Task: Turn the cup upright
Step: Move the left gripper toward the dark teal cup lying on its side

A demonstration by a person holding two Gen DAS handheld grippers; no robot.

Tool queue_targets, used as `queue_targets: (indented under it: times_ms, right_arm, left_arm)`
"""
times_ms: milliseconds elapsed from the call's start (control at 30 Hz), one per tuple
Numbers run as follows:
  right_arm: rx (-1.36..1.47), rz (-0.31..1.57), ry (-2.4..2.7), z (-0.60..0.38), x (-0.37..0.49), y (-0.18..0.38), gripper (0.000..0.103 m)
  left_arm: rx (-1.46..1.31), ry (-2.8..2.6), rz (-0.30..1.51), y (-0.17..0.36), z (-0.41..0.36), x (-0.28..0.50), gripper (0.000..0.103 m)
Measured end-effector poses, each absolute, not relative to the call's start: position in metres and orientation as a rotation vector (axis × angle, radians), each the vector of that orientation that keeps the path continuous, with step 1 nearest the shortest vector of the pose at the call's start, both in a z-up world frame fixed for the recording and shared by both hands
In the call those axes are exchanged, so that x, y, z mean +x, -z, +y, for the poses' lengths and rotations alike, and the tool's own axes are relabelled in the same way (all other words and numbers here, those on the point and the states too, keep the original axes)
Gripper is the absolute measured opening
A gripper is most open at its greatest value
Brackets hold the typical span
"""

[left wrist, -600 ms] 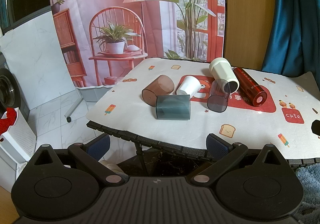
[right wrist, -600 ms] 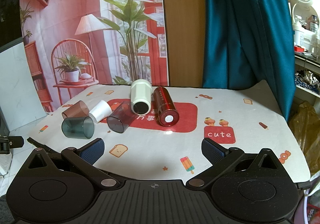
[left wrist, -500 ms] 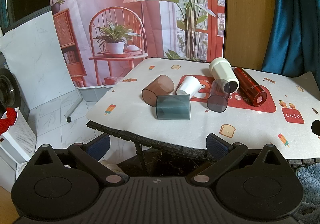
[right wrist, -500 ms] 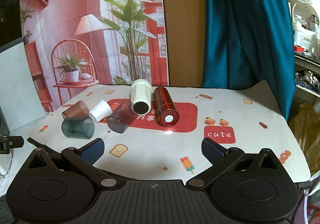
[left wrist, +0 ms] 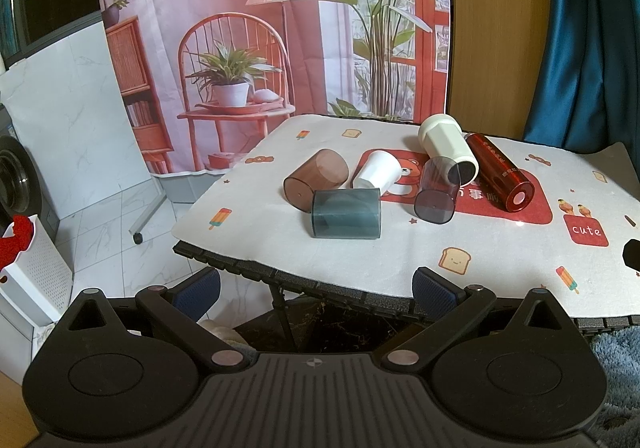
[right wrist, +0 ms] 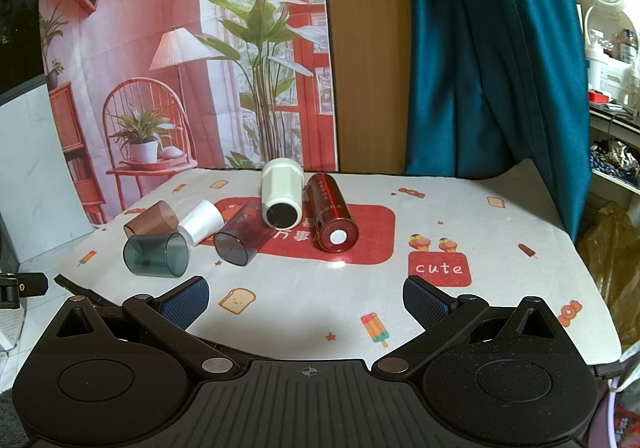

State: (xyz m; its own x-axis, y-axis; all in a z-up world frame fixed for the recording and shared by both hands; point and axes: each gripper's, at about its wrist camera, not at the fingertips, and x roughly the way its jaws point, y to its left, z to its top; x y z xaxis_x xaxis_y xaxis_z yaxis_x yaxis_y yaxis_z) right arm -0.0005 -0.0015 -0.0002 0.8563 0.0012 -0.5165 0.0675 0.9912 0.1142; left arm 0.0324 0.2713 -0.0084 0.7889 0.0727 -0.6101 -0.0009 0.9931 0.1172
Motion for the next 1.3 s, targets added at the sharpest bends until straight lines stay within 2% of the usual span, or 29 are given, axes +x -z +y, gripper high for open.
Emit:
queue_targets:
  times_ms: [900,1300]
  right_arm:
    - [0.14,0.542,0.033,0.001,0.002,0.002,0.103]
    - [0.13,0.529,0.047,-0.009,0.057,0.012,0.103]
  left_arm:
    - [0.095,-0.026,0.663,0.01,0.272,0.035,0.103]
    - [0.074,-0.038,0.749,0.031,0.289,0.076,0.103]
